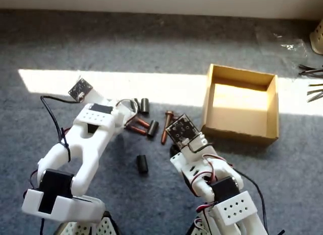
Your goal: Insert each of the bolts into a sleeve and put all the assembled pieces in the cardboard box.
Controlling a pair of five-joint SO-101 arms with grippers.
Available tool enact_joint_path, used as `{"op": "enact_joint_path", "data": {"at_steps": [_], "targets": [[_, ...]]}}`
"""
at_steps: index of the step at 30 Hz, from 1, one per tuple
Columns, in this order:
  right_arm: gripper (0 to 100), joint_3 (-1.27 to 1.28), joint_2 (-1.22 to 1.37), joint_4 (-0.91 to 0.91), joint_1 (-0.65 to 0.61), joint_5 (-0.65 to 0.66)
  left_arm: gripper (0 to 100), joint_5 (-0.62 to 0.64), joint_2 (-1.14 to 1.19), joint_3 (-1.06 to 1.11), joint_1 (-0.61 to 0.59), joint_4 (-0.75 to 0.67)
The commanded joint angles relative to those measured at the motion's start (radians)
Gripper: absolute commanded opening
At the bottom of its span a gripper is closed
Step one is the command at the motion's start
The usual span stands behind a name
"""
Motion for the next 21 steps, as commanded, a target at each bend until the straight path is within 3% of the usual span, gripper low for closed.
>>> {"op": "enact_joint_path", "data": {"at_steps": [1,5,14,21], "targets": [[0.5,-0.008,-0.018,-0.025,0.012,0.009,40,0.017,-0.005,0.016,0.005,-0.051],[0.5,-0.008,-0.018,-0.025,0.012,0.009,41,0.021,-0.005,0.036,0.001,-0.091],[0.5,-0.008,-0.018,-0.025,0.012,0.009,21,0.023,-0.007,0.038,-0.004,-0.084],[0.5,-0.008,-0.018,-0.025,0.012,0.009,25,0.021,-0.013,0.039,-0.053,-0.084]]}}
